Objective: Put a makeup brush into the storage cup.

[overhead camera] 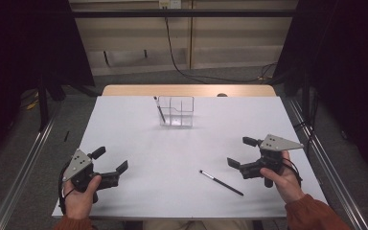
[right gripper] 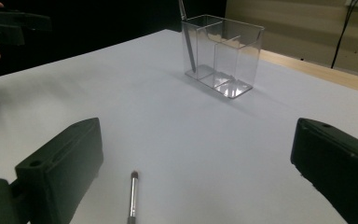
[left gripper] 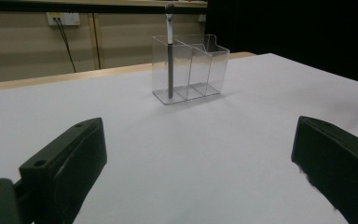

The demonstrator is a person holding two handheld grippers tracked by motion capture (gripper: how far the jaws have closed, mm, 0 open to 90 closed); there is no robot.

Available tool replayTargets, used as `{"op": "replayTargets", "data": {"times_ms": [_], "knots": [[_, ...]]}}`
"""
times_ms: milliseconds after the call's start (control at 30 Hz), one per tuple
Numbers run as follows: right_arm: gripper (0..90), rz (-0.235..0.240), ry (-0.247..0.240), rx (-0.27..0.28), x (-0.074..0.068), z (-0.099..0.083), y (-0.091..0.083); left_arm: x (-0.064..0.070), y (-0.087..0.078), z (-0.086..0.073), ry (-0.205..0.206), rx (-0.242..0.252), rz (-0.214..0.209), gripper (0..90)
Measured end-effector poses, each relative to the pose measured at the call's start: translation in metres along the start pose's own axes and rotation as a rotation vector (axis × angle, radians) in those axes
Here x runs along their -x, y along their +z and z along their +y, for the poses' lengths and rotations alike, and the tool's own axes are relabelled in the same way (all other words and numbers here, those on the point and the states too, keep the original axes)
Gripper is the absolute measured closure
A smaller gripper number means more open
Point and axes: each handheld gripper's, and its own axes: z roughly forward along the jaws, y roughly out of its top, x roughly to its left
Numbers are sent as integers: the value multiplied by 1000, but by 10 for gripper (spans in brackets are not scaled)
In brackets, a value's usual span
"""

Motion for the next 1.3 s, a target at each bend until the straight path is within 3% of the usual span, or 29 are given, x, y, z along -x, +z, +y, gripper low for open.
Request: {"op": "replayTargets", "data": {"times_ms": [233, 400, 767, 967, 1133, 1300], "knots": [[22, 45, -1, -61, -2, 4, 8, -1, 0, 0, 3, -4, -2, 32], [35, 89, -13, -144, -3, 6, 10, 0, 1, -1, 3, -8, 0, 33], [118, 139, -34, -347, -6, 8, 18, -1, 1, -1, 10, -17, -10, 33], [111, 165, -37, -456, -7, 8, 25, 1, 3, -1, 23, -29, -27, 33], [99, 172, -40, -594, -8, 5, 32, 0, 2, -1, 21, -30, -28, 33], [108, 209, -47, -654, -11, 4, 35, 2, 3, 0, 26, -27, -38, 34]]}}
